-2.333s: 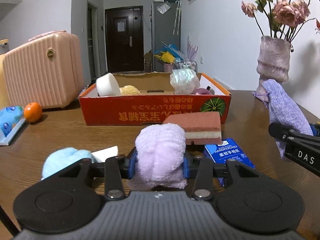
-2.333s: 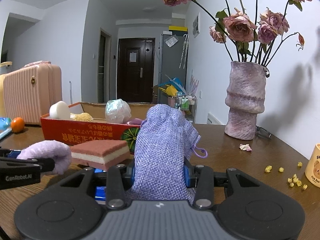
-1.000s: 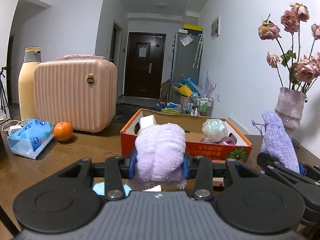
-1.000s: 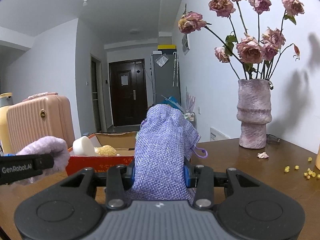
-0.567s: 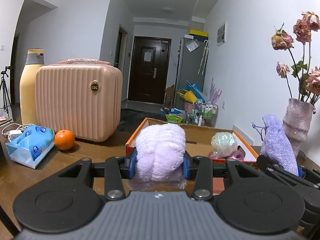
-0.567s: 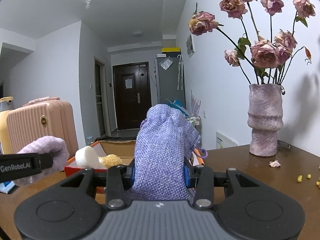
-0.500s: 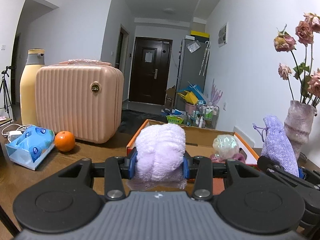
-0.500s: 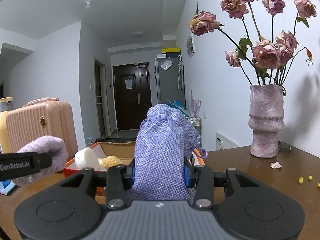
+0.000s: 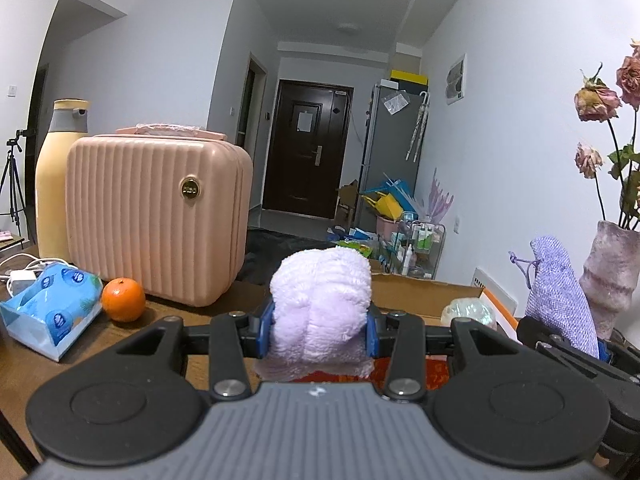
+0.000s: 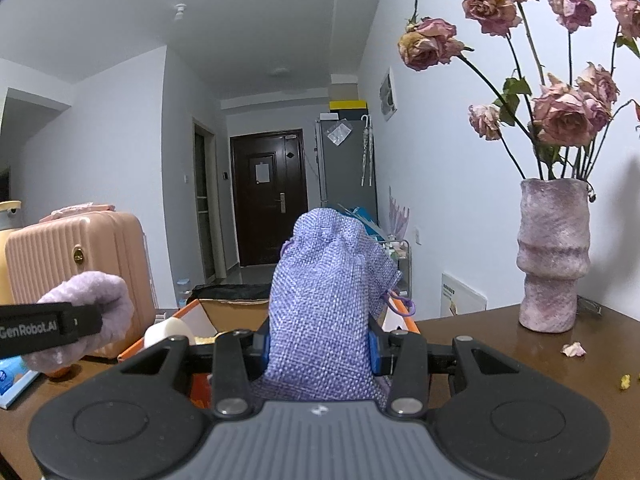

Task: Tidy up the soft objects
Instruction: 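Carry the towel roll and pouch with both grippers toward the cardboard box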

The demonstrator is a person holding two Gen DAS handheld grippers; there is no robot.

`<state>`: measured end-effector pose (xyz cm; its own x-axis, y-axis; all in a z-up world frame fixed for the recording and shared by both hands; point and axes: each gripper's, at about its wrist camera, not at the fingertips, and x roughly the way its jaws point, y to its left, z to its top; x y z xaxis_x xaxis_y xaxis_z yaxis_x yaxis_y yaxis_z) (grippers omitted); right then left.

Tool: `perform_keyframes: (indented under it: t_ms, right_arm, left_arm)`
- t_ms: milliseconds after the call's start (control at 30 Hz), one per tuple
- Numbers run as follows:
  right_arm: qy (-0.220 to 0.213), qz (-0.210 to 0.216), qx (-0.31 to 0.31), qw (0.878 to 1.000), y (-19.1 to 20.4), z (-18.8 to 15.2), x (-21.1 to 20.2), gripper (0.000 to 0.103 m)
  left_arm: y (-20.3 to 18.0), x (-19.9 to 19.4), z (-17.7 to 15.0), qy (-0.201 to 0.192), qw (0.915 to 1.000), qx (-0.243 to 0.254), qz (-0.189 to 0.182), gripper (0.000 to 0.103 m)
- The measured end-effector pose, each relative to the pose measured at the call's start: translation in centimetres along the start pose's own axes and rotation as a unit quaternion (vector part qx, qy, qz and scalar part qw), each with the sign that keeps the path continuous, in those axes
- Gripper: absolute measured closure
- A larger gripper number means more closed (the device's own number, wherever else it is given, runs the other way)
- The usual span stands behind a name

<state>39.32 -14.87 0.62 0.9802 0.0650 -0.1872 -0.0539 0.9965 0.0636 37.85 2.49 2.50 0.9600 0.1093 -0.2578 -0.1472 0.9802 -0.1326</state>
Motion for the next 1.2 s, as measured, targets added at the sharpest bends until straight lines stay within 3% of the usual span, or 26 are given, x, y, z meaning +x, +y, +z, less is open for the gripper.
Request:
perform_keyframes:
  t_ms: [800, 1200]
  right_arm:
    - [0.03, 0.027, -0.004, 0.999, 1.8, 2.4, 9.5, 0.063]
    - [0.085, 0.037, 0.001, 0.996, 1.9, 2.8, 14.5, 0.063]
  left_arm:
    - [-1.8, 8.5, 2.2, 0.01, 0.9998, -0.014, 0.005, 0.06]
    - [-1.5, 13.7, 2.7, 0.044, 0.9987, -0.025, 0.009, 0.06]
